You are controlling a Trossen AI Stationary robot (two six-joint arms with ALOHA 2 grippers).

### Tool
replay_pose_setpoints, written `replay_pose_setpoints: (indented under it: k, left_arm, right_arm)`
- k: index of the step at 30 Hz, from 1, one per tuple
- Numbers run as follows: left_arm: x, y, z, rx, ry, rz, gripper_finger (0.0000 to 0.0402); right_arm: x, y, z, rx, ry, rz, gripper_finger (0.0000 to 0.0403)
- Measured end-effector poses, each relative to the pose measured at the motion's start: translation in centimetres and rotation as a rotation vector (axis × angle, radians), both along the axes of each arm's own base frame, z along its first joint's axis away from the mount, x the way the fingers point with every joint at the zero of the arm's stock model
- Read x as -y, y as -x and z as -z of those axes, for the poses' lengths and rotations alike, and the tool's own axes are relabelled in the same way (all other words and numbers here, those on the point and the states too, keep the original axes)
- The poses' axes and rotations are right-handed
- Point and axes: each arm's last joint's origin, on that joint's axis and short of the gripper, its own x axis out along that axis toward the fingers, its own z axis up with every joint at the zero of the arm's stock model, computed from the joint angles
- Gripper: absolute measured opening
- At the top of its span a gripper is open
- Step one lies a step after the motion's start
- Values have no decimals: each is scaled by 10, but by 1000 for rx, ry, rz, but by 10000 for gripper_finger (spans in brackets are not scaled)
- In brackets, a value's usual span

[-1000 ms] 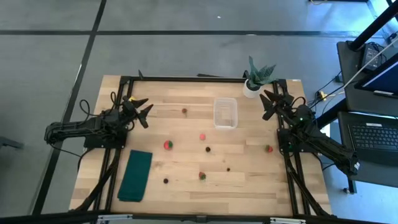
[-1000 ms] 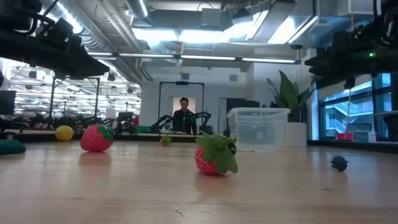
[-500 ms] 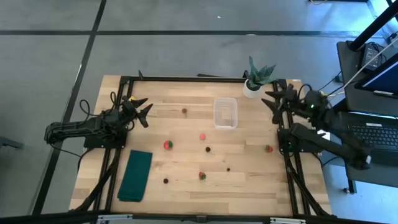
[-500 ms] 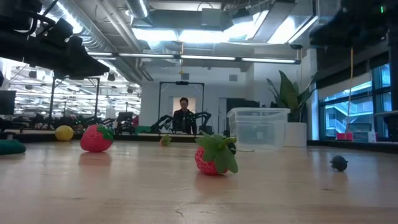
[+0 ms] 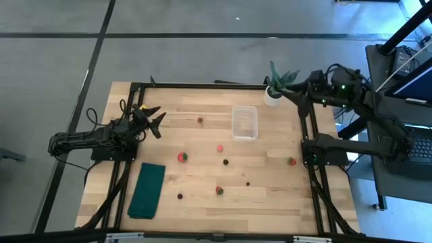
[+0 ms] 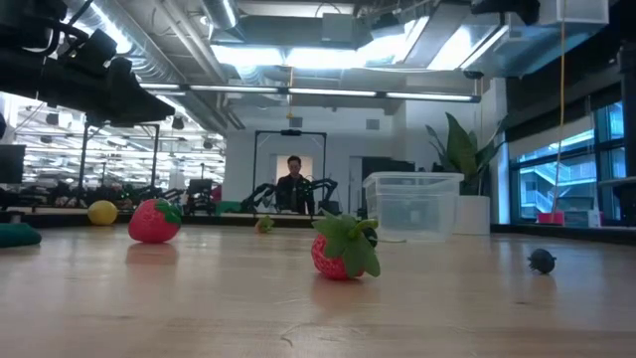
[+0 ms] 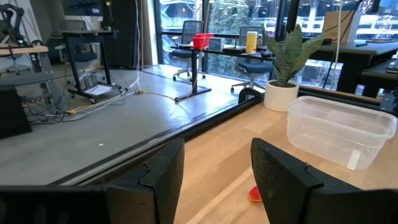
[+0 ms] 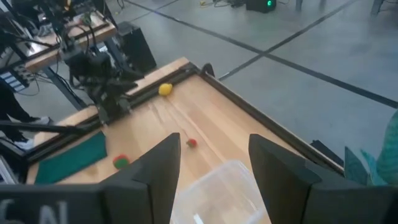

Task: Pick and placing Produce into tupperware
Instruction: Put the middle red strawberry into the transparent container

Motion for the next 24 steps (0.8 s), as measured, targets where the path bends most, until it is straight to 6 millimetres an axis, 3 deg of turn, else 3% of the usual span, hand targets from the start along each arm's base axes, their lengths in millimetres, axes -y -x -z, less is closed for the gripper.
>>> replay_pose_setpoints:
  k: [11, 20, 24]
  left_arm:
    - [0, 0, 0, 0, 0, 0, 179]
    - [0, 0, 0, 0, 0, 0, 179]
    - [0, 0, 0, 0, 0, 0, 179]
  right_arm:
    - [3, -6, -12, 10, 10, 0, 199]
    - [6, -11, -6, -47, -2, -6, 279]
    - [6, -11, -7, -49, 40, -17, 294]
